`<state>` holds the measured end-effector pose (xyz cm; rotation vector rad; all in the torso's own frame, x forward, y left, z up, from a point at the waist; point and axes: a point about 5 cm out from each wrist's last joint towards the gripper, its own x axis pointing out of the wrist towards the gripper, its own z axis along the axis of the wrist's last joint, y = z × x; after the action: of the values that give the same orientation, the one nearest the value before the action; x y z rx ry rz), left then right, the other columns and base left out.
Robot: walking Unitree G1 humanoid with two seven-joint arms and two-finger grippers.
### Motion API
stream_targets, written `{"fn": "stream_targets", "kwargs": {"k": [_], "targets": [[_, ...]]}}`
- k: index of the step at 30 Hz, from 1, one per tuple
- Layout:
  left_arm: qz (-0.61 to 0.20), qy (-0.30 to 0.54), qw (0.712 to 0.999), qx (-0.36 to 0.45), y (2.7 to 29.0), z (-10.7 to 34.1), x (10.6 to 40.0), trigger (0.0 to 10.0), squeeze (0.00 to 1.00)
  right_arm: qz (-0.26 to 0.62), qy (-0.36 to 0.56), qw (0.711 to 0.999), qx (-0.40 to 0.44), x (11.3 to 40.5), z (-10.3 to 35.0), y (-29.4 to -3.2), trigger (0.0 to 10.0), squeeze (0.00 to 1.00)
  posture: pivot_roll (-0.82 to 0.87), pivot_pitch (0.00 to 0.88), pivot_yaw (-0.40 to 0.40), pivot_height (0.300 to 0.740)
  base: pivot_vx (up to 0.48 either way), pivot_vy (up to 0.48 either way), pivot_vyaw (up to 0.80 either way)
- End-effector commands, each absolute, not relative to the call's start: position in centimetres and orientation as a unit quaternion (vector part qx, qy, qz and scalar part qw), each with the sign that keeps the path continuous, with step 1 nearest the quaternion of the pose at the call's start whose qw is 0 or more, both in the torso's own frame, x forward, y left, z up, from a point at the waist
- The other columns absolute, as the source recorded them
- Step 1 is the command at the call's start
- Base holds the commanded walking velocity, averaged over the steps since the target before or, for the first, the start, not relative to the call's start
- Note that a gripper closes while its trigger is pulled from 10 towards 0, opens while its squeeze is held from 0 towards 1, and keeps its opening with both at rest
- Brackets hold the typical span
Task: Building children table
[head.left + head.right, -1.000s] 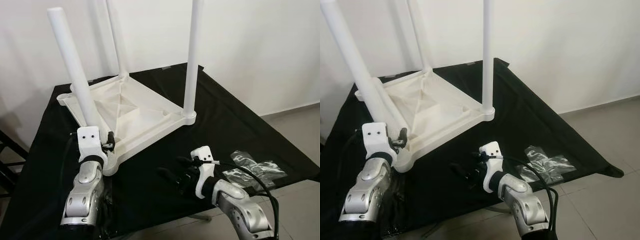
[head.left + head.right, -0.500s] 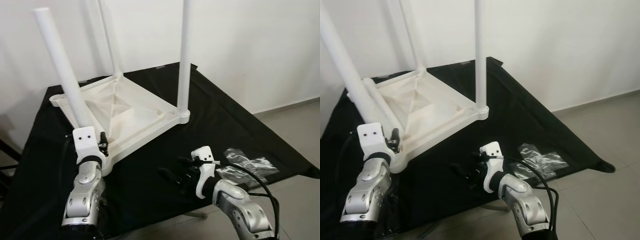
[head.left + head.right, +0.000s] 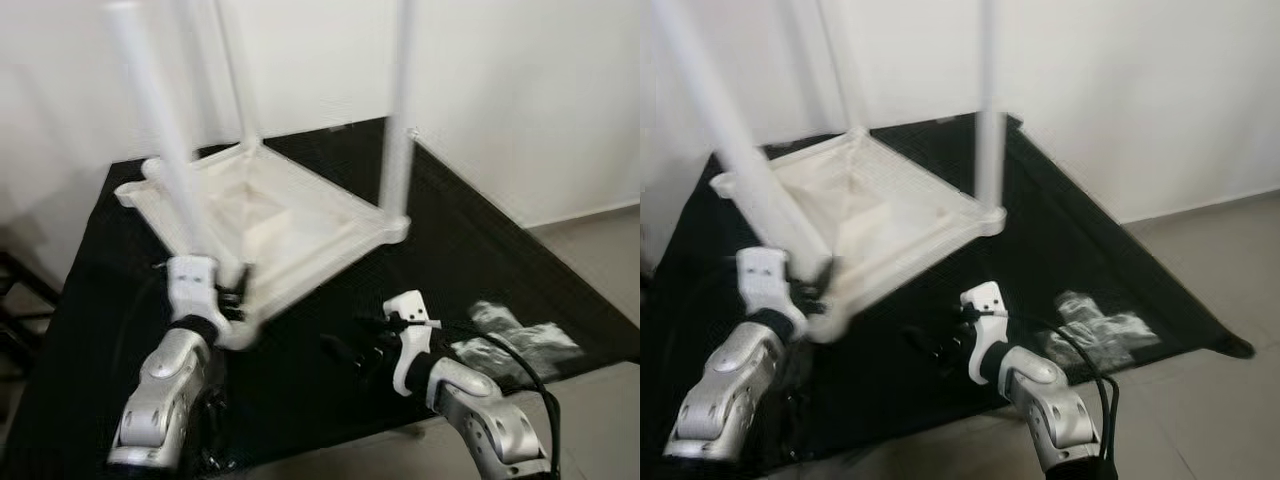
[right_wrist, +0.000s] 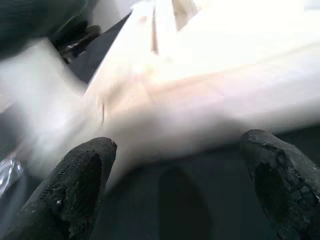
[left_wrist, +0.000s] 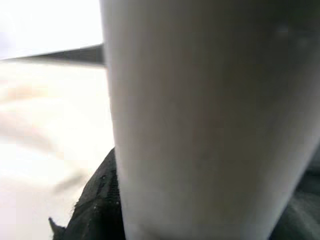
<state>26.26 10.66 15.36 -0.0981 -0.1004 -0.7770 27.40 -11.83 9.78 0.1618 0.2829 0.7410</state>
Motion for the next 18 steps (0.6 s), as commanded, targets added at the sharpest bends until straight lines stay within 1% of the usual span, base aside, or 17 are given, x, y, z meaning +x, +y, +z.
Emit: {"fn": "stream_targets", "kwargs": {"k": [1,3,7,13,15,16,17,18], "targets": [[-0.454,-0.079,0.884,-0.074,9.2,16.8,25.2,0.0,0.0,0.364,0.139,0.917,0.085,27.4,9.8,-11.7,10.0,0.0,-0.1,0.0,0.041,0.74,0.0,0.0,0.0],[-0.502,-0.051,0.861,-0.066,8.4,15.8,24.7,0.0,0.0,0.364,0.139,0.917,0.084,27.4,9.8,-11.6,10.0,0.0,-0.11,0.0,0.046,0.74,0.0,0.0,0.0],[-0.503,-0.047,0.861,-0.059,8.0,15.0,25.4,0.0,0.0,0.364,0.139,0.917,0.083,27.4,9.7,-11.6,10.0,0.0,-0.12,0.0,0.049,0.74,0.0,0.0,0.0],[-0.511,-0.046,0.857,-0.051,8.0,14.4,25.5,0.0,0.0,0.364,0.139,0.917,0.084,27.3,9.7,-11.6,10.0,0.0,-0.12,0.0,0.049,0.74,0.0,0.0,0.0],[-0.504,-0.046,0.862,-0.039,8.1,14.4,25.5,0.0,0.0,0.364,0.139,0.917,0.085,27.3,9.7,-11.6,10.0,0.0,-0.12,0.0,0.049,0.74,0.0,0.0,0.0],[-0.489,-0.047,0.87,-0.031,8.3,14.4,25.8,0.0,0.0,0.364,0.139,0.917,0.085,27.3,9.7,-11.6,10.0,0.0,-0.12,0.0,0.05,0.74,0.0,0.0,0.0],[-0.47,-0.046,0.881,-0.022,8.6,14.3,26.2,10.0,0.0,0.364,0.139,0.917,0.085,27.3,9.7,-11.6,10.0,0.0,-0.12,0.0,0.05,0.74,0.0,0.0,0.0],[-0.47,-0.046,0.881,-0.022,8.6,14.3,26.2,10.0,0.0,0.364,0.139,0.917,0.085,27.3,9.7,-11.6,10.0,0.0,-0.12,0.0,0.05,0.74,0.0,0.0,0.0]]}}
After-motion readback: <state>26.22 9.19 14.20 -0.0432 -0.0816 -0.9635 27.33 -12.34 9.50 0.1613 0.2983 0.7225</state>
